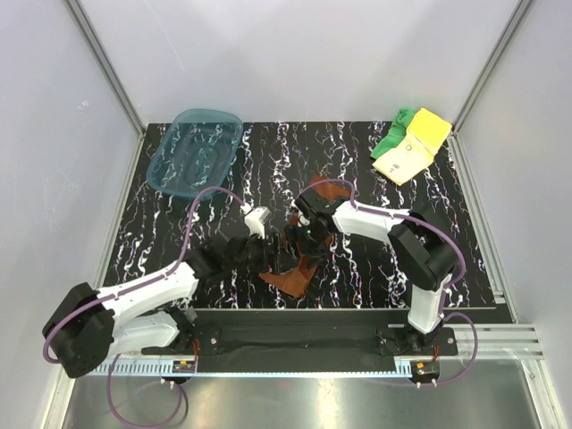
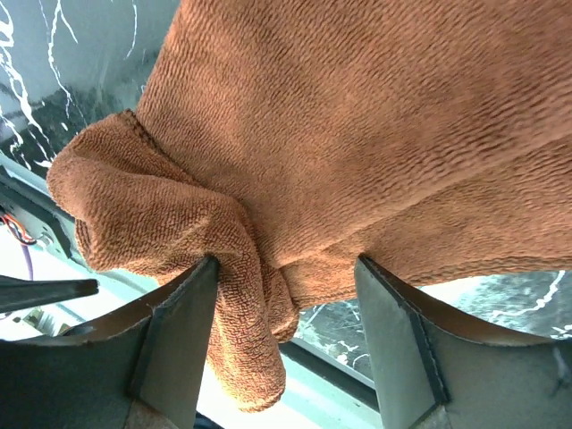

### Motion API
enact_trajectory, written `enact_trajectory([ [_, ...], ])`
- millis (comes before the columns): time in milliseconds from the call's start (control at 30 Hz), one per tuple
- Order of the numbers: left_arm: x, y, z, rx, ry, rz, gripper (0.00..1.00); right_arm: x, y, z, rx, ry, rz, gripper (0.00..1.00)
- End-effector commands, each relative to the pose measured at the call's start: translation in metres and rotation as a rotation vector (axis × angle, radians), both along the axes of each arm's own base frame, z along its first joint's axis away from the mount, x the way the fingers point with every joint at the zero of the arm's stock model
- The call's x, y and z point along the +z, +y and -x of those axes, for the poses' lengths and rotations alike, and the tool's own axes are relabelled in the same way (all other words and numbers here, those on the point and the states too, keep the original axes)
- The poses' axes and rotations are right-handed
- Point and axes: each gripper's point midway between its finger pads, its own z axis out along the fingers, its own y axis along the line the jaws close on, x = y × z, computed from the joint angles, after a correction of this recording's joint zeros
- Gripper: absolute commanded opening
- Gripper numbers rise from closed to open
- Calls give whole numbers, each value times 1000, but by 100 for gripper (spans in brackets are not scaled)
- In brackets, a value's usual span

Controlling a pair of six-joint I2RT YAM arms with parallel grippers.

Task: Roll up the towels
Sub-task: Roll the towel

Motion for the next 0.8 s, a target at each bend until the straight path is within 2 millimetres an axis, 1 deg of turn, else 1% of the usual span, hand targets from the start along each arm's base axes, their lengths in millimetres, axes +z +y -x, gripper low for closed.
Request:
enact_trajectory([
  [0,18,-16,-1,-50,-45,93,84,5,-2,-23,-13,-66,15,70],
  [100,14,-15,1,-48,-38,101,84,4,-3,-30,-18,-72,16,70],
  [133,6,-13,2,-47,-30,86,84,3,-4,-32,-23,-73,19,70],
  [200,1,-13,0,-38,-30,82,84,3,-3,-35,-21,-77,15,71],
  [233,-3,-13,0,-37,-25,74,84,3,-3,-37,-26,-82,19,71],
  [267,-12,-12,-1,-30,-7,55,84,3,-4,-38,-27,-84,23,71],
  [300,-14,-13,-3,-23,-6,54,84,3,-5,-40,-28,-87,29,71],
  [333,-19,-13,-3,-21,0,49,84,4,-8,-42,-33,-95,39,71],
  [367,-28,-12,-3,-18,19,32,84,4,-10,-43,-36,-97,41,72],
  [400,-28,-14,-6,-13,10,41,83,6,-12,-45,-36,-105,43,72],
  [500,-38,-16,-9,-5,18,34,83,15,-20,-48,-48,-120,51,72],
  [600,-44,-17,-14,0,30,21,82,31,-27,-47,-57,-146,61,73],
  [633,-43,-19,-15,-3,30,27,82,43,-32,-46,-66,-170,67,73],
  [700,-42,-20,-14,-11,29,34,82,56,-41,-44,-82,-203,81,74],
  [733,-42,-19,-13,-12,31,35,82,72,-50,-46,-101,-255,93,74],
  [767,-41,-19,-13,-10,31,34,82,79,-56,-46,-112,-282,104,74],
])
